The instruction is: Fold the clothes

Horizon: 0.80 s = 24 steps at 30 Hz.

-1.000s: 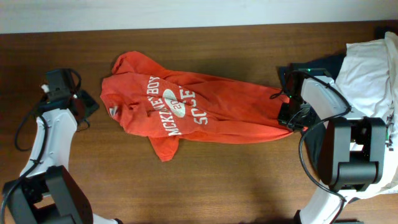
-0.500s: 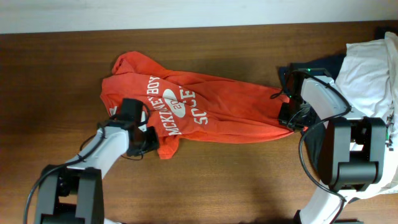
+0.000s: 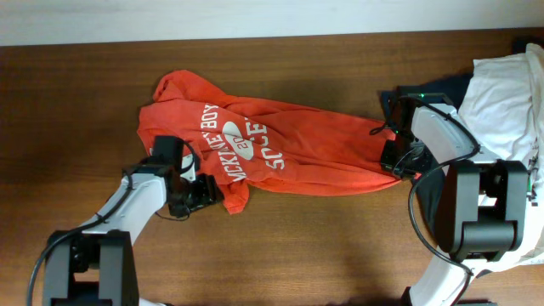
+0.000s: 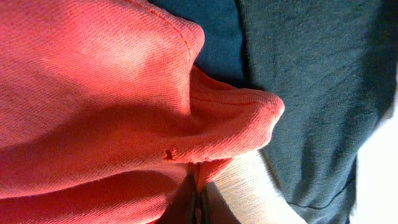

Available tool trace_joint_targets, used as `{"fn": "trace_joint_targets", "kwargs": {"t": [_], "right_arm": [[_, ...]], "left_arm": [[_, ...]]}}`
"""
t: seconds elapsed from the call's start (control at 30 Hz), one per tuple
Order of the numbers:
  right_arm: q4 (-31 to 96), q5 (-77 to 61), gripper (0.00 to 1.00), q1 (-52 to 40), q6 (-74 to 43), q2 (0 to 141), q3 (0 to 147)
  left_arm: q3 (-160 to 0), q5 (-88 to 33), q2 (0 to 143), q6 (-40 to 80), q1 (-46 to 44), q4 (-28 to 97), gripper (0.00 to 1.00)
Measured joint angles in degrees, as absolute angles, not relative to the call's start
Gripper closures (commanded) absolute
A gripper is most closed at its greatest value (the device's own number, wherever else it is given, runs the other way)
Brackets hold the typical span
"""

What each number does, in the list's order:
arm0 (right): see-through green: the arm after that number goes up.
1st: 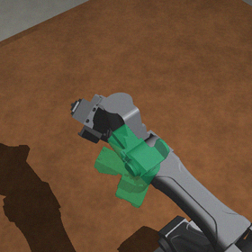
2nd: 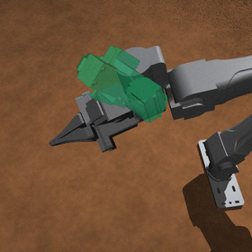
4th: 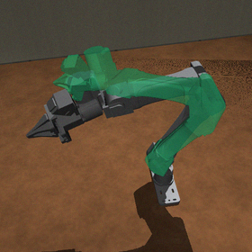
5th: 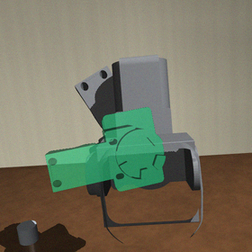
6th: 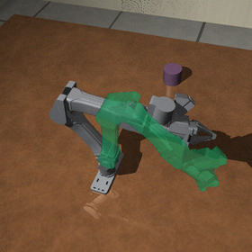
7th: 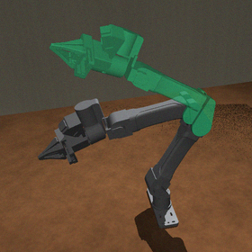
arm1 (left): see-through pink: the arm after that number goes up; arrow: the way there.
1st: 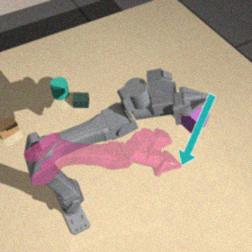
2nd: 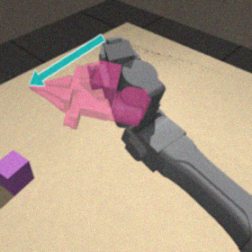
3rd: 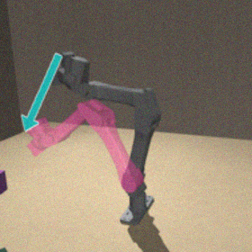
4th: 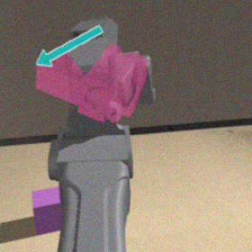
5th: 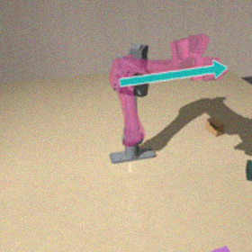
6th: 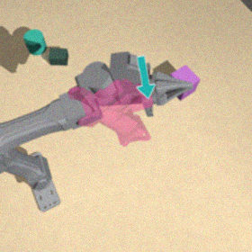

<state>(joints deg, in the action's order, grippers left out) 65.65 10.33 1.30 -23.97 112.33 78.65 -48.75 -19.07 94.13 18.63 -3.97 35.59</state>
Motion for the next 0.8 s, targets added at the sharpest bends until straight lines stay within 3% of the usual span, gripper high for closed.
{"fn": "trace_joint_targets", "kwargs": {"t": [0.13, 0.3, 0.37, 0.47, 0.53, 0.6, 0.63, 0.7, 0.8], "right_arm": [[65.6, 10.3, 0.94, 1.3, -24.0, 112.3, 78.7], [65.6, 10.3, 0.94, 1.3, -24.0, 112.3, 78.7], [65.6, 10.3, 0.94, 1.3, -24.0, 112.3, 78.7], [65.7, 10.3, 0.94, 1.3, -24.0, 112.3, 78.7], [65.7, 10.3, 0.94, 1.3, -24.0, 112.3, 78.7], [65.7, 10.3, 0.94, 1.3, -24.0, 112.3, 78.7], [65.7, 10.3, 0.94, 1.3, -24.0, 112.3, 78.7], [65.7, 10.3, 0.94, 1.3, -24.0, 112.3, 78.7], [65.8, 10.3, 0.96, 1.3, -24.0, 112.3, 78.7]], "left_arm": [[-49.2, -19.6, 93.9, 17.9, -3.8, 32.0, 0.27], [-49.3, -19.5, 93.9, 17.8, -4.7, 30.2, 0.38], [-49.3, -19.5, 95.5, 17.7, -5.2, 30.1, 0.54], [-49.9, -19.6, 97.7, 17.5, -5.7, 29.9, 0.57], [-50.3, -19.5, 98.1, 17.5, -6.2, 29.9, 0.7], [-50.3, -18.0, 98.2, 17.3, -6.3, 29.3, 0.72], [-50.2, -17.6, 98.4, 17.5, -6.4, 28.2, 0.85], [-50.2, -16.4, 98.8, 17.6, -6.5, 24.7, 1.0], [-50.2, -15.3, 99.6, 17.5, -6.5, 22.4, 1.0]]}}
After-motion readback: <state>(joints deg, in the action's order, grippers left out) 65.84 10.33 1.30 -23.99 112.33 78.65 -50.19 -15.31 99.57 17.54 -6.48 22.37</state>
